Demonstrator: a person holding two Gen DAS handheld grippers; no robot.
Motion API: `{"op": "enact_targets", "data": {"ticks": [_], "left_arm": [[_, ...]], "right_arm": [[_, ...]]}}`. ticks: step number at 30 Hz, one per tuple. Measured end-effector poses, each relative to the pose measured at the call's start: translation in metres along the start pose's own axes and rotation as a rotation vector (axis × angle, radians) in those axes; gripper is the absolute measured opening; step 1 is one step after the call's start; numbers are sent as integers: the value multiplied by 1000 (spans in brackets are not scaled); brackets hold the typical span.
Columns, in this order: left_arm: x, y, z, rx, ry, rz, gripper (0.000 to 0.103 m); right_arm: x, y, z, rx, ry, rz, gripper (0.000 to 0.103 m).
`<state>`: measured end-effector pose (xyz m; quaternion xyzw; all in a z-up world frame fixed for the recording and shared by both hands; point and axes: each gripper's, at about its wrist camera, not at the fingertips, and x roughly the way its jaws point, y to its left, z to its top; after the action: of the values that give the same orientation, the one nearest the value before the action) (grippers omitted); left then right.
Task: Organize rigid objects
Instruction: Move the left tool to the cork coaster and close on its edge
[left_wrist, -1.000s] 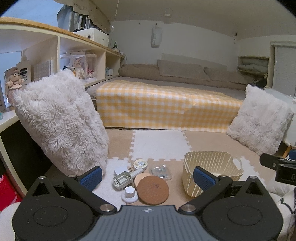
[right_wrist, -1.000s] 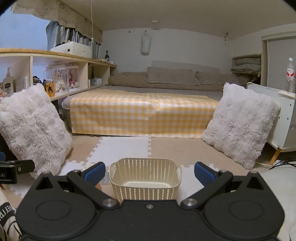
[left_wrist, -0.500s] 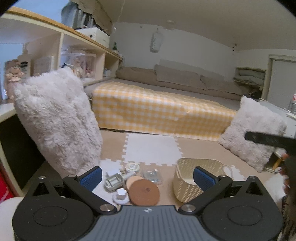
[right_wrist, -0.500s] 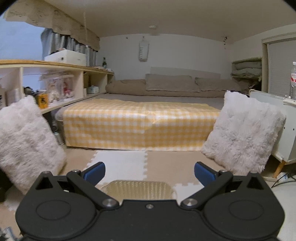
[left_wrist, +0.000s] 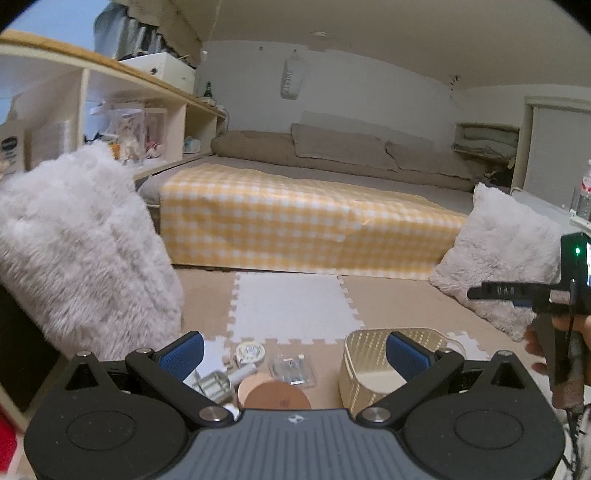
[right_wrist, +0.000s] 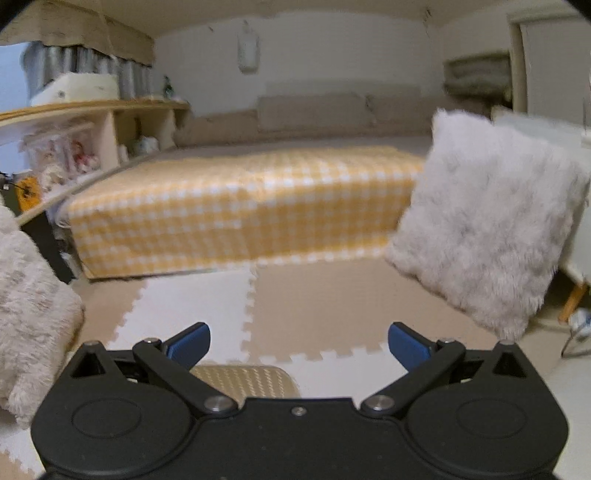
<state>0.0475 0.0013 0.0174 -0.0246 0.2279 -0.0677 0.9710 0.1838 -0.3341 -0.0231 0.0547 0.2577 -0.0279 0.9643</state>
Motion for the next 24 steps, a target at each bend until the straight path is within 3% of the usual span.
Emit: {"op": "enact_targets", "data": {"ticks": [6,8,10,12,20,22,24], "left_arm": [[42,-8,15,105,39,-35,103],[57,-10,18,144,64,-54,103],[73,-12,19,172,96,-79,103],[89,-11,20,188,135,-99,103],[148,-7,9,246,265,-157,103],[160,-6,5,275,301,-168,103],[170,-4,0,317,331,-191,103]], "right_arm": [[41,-17,-8,67,165,34,103],[52,-20,-11,68,209,45,98],[60,-20,-14,60,251,42,72],[69,-21,-19,51,311,62,55],[86,-18,-27,37,416,118,22],[88,-16,-29,24,432,124,8],[89,-14,-31,7,434,116,5]]}}
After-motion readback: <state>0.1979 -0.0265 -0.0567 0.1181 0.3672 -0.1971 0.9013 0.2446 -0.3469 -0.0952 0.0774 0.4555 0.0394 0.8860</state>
